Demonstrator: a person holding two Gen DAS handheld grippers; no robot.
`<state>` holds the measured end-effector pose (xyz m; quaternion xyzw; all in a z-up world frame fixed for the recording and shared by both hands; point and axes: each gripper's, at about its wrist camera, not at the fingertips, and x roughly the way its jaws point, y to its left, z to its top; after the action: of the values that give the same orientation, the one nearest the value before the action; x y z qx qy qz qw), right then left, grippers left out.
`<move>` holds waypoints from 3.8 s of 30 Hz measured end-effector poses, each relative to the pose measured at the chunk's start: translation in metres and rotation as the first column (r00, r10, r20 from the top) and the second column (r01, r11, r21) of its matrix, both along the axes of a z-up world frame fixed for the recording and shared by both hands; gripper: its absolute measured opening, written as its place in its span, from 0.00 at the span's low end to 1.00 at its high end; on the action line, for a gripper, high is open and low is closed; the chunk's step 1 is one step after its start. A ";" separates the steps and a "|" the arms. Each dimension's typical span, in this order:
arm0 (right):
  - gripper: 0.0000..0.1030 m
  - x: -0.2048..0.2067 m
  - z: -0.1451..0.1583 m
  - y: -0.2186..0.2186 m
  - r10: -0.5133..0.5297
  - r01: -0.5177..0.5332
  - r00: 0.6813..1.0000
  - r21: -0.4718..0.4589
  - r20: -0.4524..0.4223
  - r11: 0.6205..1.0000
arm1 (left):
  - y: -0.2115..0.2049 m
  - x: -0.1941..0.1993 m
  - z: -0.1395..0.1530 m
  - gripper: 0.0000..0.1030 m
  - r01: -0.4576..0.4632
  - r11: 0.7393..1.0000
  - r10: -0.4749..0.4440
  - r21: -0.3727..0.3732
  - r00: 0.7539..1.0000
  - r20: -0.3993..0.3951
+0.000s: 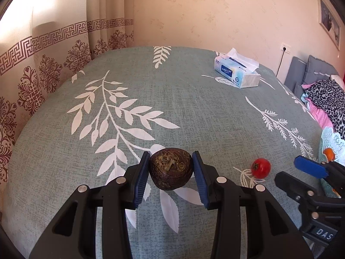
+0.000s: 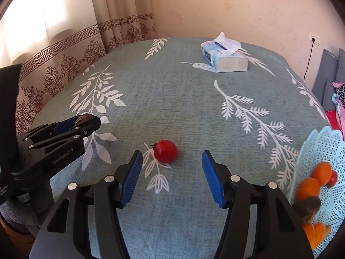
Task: Organize fruits
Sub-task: 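Grasp the last dark brown fruit with the left tool while the right tool returns, then grasp the last red tomato with the right tool, then drop the tomato into the blue basket with the right tool while the left tool carries the brown fruit, then lower the dark brown fruit into the basket and open the left tool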
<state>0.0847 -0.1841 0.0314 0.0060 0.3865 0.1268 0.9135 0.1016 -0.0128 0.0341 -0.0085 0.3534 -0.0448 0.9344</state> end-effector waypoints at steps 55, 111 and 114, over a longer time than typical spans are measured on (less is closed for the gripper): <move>0.29 -0.070 0.049 -0.077 -0.210 0.203 0.972 0.072 0.108 0.976 | -0.054 -0.054 0.001 0.39 0.212 0.977 -0.213 0.025 0.977 0.019; 0.59 -0.158 0.041 -0.257 -0.645 0.621 0.729 0.175 0.231 0.764 | -0.221 -0.095 0.040 0.39 0.521 0.848 -0.525 0.097 0.851 0.026; 0.59 -0.162 0.040 -0.262 -0.654 0.630 0.718 0.176 0.239 0.756 | -0.241 -0.093 0.041 0.39 0.552 0.829 -0.556 0.089 0.831 0.025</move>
<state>-0.0776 -0.4461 0.0711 0.1586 0.2186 -0.1828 0.9453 0.0082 -0.2541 0.0748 0.1319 0.3186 -0.2998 0.8895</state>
